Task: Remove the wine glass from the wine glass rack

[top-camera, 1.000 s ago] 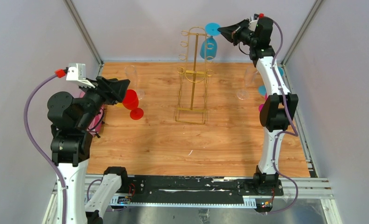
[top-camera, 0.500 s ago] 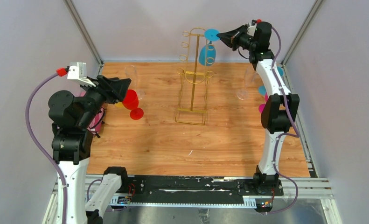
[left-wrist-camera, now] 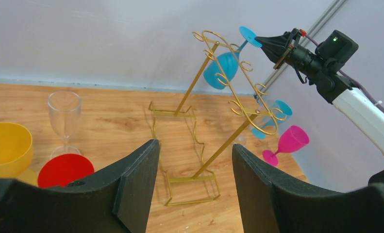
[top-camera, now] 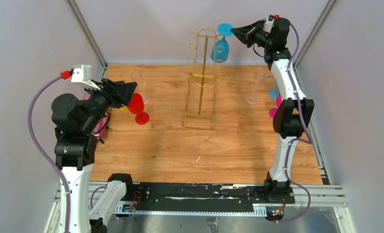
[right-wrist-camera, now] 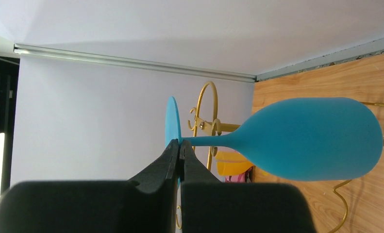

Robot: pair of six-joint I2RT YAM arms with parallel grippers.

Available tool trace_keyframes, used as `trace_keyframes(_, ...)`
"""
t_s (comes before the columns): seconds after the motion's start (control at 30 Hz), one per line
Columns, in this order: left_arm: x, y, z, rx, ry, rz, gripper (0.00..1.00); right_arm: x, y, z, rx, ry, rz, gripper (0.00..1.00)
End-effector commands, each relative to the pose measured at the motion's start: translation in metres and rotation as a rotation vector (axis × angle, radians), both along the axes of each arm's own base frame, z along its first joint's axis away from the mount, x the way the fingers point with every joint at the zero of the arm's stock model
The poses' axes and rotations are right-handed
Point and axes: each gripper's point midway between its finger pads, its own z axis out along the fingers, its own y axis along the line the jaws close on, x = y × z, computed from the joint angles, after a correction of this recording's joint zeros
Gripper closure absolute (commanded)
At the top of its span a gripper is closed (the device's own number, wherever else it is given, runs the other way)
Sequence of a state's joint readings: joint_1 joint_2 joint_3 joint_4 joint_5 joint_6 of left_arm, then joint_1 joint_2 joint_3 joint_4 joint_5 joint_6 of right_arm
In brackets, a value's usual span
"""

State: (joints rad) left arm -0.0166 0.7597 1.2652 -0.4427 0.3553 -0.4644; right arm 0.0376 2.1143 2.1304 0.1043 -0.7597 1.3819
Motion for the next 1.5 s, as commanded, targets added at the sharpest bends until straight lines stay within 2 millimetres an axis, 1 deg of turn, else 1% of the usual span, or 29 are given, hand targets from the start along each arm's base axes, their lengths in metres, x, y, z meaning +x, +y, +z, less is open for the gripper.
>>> trace_keyframes(0.0, 0.002, -0.004, -0.002, -0.001, -0.001, -0.021, 0.38, 0.008, -0.014, -0.007, 0.009, 0.018, -0.014, 1.00)
trace_keyframes(0.17, 0.004, -0.004, -0.005, -0.003, 0.005, -0.021, 0.38, 0.013, -0.014, -0.017, 0.022, 0.037, -0.009, 1.00)
trace_keyframes(0.23, 0.004, -0.004, -0.006, -0.003, 0.005, -0.020, 0.38, 0.011, -0.013, -0.018, 0.030, 0.035, -0.001, 1.00)
trace_keyframes(0.3, 0.006, -0.004, -0.006, -0.007, 0.004, -0.020, 0.38, 0.005, -0.012, -0.016, 0.034, 0.021, 0.004, 1.00)
trace_keyframes(0.37, 0.009, -0.005, -0.007, -0.013, 0.005, -0.022, 0.38, 0.000, -0.031, -0.008, 0.023, -0.008, -0.028, 1.00)
trace_keyframes(0.4, 0.011, -0.005, -0.008, -0.017, 0.008, -0.028, 0.38, -0.006, -0.036, -0.003, 0.012, -0.028, -0.036, 1.00)
trace_keyframes(0.5, 0.017, -0.009, -0.013, -0.037, 0.023, -0.048, 0.38, -0.032, -0.048, 0.021, -0.020, -0.090, -0.053, 1.00)
trace_keyframes(0.57, 0.021, -0.010, -0.017, -0.050, 0.031, -0.048, 0.38, -0.054, -0.055, 0.038, -0.037, -0.136, -0.065, 1.00)
trace_keyframes(0.63, 0.025, -0.012, -0.021, -0.059, 0.039, -0.060, 0.39, -0.081, -0.059, 0.057, -0.061, -0.194, -0.077, 1.00)
trace_keyframes(0.77, 0.035, -0.023, -0.025, -0.063, 0.066, -0.107, 0.40, -0.136, -0.059, 0.091, -0.121, -0.311, -0.097, 1.00)
trace_keyframes(0.8, 0.037, -0.028, -0.025, -0.058, 0.063, -0.123, 0.40, -0.151, -0.057, 0.098, -0.132, -0.342, -0.091, 1.00)
trace_keyframes(0.83, 0.039, -0.035, -0.023, -0.058, 0.056, -0.146, 0.40, -0.172, -0.054, 0.111, -0.136, -0.384, -0.084, 1.00)
trace_keyframes(0.87, 0.039, -0.042, -0.020, -0.067, 0.045, -0.176, 0.40, -0.189, -0.051, 0.117, -0.139, -0.415, -0.076, 1.00)
trace_keyframes(0.93, 0.038, -0.062, -0.009, -0.107, 0.010, -0.281, 0.39, -0.223, -0.044, 0.129, -0.137, -0.487, -0.049, 1.00)
trace_keyframes(0.97, 0.035, -0.075, 0.002, -0.138, -0.029, -0.357, 0.39, -0.242, -0.040, 0.139, -0.135, -0.535, -0.032, 1.00)
trace_keyframes(1.0, 0.031, -0.086, 0.017, -0.161, -0.088, -0.431, 0.38, -0.260, -0.035, 0.149, -0.134, -0.580, -0.013, 1.00)
trace_keyframes(1.07, 0.024, -0.105, 0.030, -0.192, -0.119, -0.546, 0.38, -0.296, -0.026, 0.164, -0.128, -0.653, 0.028, 1.00)
trace_keyframes(1.13, 0.014, -0.119, 0.043, -0.222, -0.157, -0.644, 0.36, -0.331, -0.020, 0.180, -0.109, -0.742, 0.061, 1.00)
trace_keyframes(1.2, 0.002, -0.127, 0.057, -0.261, -0.202, -0.728, 0.32, -0.363, -0.014, 0.192, -0.077, -0.820, 0.098, 1.00)
trace_keyframes(1.27, -0.013, -0.133, 0.070, -0.290, -0.244, -0.809, 0.27, -0.390, -0.008, 0.200, -0.041, -0.873, 0.138, 1.00)
trace_keyframes(1.33, -0.020, -0.139, 0.075, -0.290, -0.271, -0.860, 0.25, -0.409, -0.005, 0.209, -0.018, -0.905, 0.174, 1.00)
trace_keyframes(1.37, -0.023, -0.140, 0.076, -0.286, -0.284, -0.878, 0.24, -0.422, 0.001, 0.214, 0.009, -0.923, 0.214, 1.00)
trace_keyframes(1.47, -0.030, -0.142, 0.080, -0.311, -0.327, -0.938, 0.21, -0.444, 0.010, 0.222, 0.067, -0.951, 0.292, 1.00)
